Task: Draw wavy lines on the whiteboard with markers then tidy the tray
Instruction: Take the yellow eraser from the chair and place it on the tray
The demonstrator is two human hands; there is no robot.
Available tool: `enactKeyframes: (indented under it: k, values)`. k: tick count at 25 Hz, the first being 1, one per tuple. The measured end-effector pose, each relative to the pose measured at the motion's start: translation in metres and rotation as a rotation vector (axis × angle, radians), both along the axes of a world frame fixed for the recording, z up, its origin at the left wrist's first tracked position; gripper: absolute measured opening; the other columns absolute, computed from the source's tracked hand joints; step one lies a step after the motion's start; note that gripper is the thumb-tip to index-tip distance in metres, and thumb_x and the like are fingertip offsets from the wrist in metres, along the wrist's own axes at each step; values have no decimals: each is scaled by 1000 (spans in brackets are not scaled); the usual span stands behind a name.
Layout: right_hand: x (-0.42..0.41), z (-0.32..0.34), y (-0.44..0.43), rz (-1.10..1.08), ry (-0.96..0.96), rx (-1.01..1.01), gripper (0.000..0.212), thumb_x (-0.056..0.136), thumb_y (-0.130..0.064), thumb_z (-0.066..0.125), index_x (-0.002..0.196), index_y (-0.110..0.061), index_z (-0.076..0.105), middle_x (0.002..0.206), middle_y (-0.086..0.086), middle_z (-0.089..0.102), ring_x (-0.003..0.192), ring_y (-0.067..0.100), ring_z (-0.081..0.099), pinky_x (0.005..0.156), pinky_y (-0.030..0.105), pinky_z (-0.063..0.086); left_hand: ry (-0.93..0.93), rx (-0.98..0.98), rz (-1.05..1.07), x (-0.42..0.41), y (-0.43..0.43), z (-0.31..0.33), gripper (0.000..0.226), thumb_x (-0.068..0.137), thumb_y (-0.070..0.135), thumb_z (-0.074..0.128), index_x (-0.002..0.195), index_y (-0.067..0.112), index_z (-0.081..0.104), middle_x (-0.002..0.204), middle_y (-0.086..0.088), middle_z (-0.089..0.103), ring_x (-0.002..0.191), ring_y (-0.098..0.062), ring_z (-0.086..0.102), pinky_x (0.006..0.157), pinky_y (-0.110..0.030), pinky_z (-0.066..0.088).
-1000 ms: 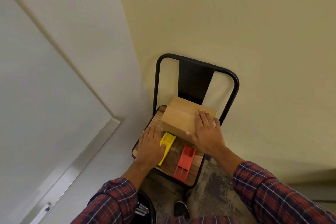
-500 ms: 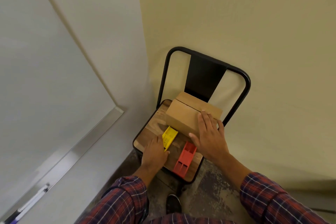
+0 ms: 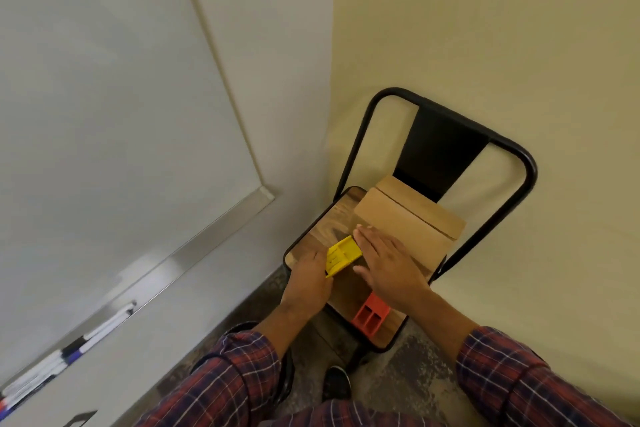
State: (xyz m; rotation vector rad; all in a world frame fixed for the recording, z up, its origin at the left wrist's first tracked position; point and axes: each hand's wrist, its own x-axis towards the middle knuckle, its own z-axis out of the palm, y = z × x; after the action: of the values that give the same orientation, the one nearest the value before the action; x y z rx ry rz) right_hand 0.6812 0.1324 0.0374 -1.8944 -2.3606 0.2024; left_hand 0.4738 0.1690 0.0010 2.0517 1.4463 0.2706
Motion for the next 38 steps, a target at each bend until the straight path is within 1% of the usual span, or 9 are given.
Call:
enactKeyframes:
  k: [2,5,8,10,16,21,27,33,38]
  values:
    - [-15,-3,16,106,-7,-84,82,98,-43,63,162,-13,23,169,9,27,155,27,29,123,45,29,-52,24,-8,-15,-3,5,48,95,14,70,140,19,55,129,-2,64,118,-19,60,100,-30,48]
    - [-42,-3,38,252,-33,-168,78,97,-39,66,161,-16,27,165,6,34,152,25,32,122,42,26,-79,61,-7,-47,-12,9,49,97,14,67,144,17,55,133,-8,65,121,-24,60,109,-37,47]
    - [-78,-3,50,362,-50,-199,74,95,-32,67,159,-23,32,157,4,43,145,25,40,114,43,33,-42,48,58,-82,-24,12,57,99,13,67,152,6,49,145,-17,60,131,-32,56,114,-33,36]
    - [-104,-7,55,409,-87,-205,71,96,-33,66,158,-26,33,153,3,44,143,25,42,110,43,36,-14,42,90,-107,-29,14,63,98,16,67,156,7,44,148,-17,57,133,-33,54,117,-40,37]
    - [-192,-3,74,493,-75,-113,64,92,-27,69,150,-20,43,145,4,50,136,28,48,104,43,42,91,159,209,-183,-29,23,60,92,15,69,150,10,51,143,-13,55,125,-32,55,107,-42,45]
    - [-271,4,98,541,-43,-67,65,90,-15,72,149,-11,45,145,10,49,136,30,48,105,45,47,177,301,323,-247,-17,21,62,80,5,81,138,6,60,125,-15,62,109,-34,62,94,-46,56]
    - [-337,-2,117,517,-110,-59,67,82,-13,79,142,-13,50,134,11,49,124,32,52,92,46,53,231,324,410,-298,0,6,69,70,-7,82,135,5,62,123,-15,64,114,-35,62,100,-49,55]
    - [-371,-14,121,481,-254,-78,69,78,-10,81,141,-12,53,134,11,51,122,33,53,92,47,52,231,248,433,-316,2,-11,82,63,-14,81,141,1,57,135,-20,60,125,-39,59,107,-50,52]
    - [-383,-21,125,440,-267,-151,65,84,-9,76,143,-15,50,139,10,48,126,33,49,96,47,51,282,202,380,-326,0,-17,77,69,-7,81,142,2,57,137,-21,58,128,-40,56,110,-51,51]
